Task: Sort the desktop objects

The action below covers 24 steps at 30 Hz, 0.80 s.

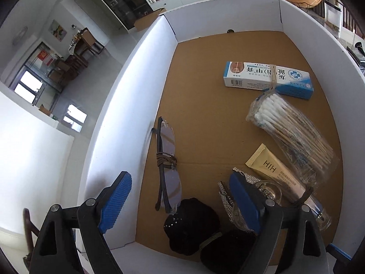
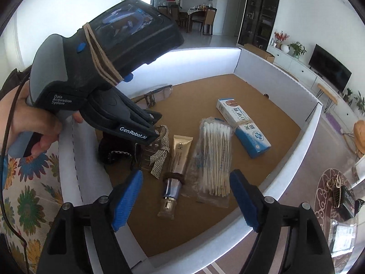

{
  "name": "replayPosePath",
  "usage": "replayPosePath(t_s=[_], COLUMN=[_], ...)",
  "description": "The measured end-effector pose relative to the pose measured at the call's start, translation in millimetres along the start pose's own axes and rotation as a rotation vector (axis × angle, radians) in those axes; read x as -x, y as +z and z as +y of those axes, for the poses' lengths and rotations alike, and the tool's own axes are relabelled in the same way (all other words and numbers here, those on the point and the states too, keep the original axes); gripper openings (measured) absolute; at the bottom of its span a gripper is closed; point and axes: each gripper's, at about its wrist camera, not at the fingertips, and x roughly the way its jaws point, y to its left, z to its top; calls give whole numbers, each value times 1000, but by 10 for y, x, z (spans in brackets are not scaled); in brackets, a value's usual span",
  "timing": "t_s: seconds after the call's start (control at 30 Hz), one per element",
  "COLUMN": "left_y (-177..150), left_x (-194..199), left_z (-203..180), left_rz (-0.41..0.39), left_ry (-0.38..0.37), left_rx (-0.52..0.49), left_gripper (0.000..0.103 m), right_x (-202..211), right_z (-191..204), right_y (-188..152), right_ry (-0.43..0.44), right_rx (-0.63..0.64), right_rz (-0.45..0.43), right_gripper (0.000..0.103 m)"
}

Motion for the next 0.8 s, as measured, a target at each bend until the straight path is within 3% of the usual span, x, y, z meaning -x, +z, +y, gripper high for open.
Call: replayPosePath(t_s=[0.07, 0.3, 0.33, 0.43, 0.47, 0.53, 0.63, 0.7, 0.8], left_y=[-29, -59, -64, -128, -153, -199, -244, -250, -205], left_x=[23, 112, 132, 362, 493, 793, 1269, 1586, 1983], left_z=[-15, 7, 37, 153, 163, 169, 19, -191, -650], left_rz=[-11, -45, -57, -152, -193, -277, -406, -479, -550], left_ry=[27, 1, -6, -49, -60, -87, -183, -250, -357], left_rx=[-7, 33, 58, 184, 219, 268, 288, 262, 189], left_gripper=[87, 87, 87, 87, 87, 87, 95, 103, 103], right_x=[18, 62, 124, 584, 736, 1013, 1305, 1376, 1365], right_z=[-12, -67, -121, -320, -389, -589, -1001, -1327, -1847], right_y=[-10, -15, -13, -40, -67, -202, -613, -950, -1583], right_ry=[19, 52, 61, 82, 66, 8, -111, -203, -353], right_rx=[8, 0, -35, -106, -112, -134, -210, -284, -401], right_rz=[3, -4, -24, -195, -240, -301, -349, -323, -215], right_gripper=[80, 79, 79, 79, 81, 98, 103, 103, 103])
